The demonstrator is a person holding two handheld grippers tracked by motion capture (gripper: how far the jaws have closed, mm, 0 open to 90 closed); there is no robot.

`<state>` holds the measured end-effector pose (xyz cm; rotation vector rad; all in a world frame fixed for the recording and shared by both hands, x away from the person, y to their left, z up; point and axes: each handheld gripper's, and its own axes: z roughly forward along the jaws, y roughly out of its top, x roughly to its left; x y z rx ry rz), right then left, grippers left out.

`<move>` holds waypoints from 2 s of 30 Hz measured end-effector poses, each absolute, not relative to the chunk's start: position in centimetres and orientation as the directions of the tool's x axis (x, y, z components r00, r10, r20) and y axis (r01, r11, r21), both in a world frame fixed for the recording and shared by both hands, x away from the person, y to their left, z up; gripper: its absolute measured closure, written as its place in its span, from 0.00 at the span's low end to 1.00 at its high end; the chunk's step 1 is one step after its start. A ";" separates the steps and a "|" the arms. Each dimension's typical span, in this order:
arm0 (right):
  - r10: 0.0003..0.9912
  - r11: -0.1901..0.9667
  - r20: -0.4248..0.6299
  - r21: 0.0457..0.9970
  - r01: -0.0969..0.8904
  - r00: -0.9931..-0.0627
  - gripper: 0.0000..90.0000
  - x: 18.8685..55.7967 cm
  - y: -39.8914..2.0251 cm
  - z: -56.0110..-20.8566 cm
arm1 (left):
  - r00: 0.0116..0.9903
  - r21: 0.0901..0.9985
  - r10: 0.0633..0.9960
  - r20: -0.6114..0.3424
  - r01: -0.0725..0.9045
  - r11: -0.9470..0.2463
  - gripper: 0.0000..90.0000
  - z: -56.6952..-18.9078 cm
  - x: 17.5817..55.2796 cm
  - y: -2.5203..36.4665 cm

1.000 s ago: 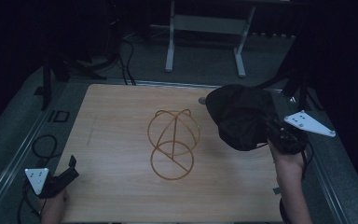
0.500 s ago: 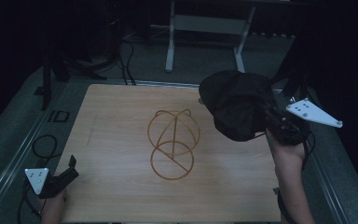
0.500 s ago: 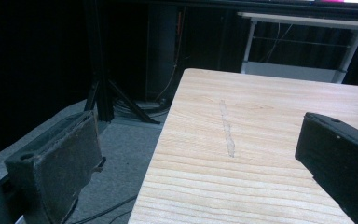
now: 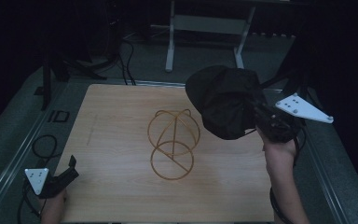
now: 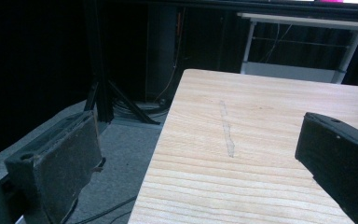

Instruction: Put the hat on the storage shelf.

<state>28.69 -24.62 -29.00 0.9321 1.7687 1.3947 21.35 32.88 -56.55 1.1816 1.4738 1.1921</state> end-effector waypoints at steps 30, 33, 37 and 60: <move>0.730 0.187 -0.087 0.979 0.075 -0.678 0.96 27.6 -15.7 -28.4 | -0.159 0.986 0.985 -0.066 0.143 0.089 0.01 -56.5 21.3 32.9; 0.719 0.189 -0.087 0.979 0.074 -0.689 0.96 27.4 -15.1 -28.5 | -0.159 0.986 0.985 -0.066 0.143 0.090 0.01 -56.5 21.3 32.9; 0.709 0.190 -0.085 0.979 0.075 -0.700 0.96 27.2 -14.6 -28.8 | -0.159 0.986 0.985 -0.065 0.142 0.088 0.01 -56.5 21.3 32.9; 0.713 0.213 -0.018 0.958 0.192 -0.701 0.96 29.5 -14.1 -33.7 | -0.156 0.986 0.985 -0.068 0.140 0.090 0.01 -56.6 21.2 32.9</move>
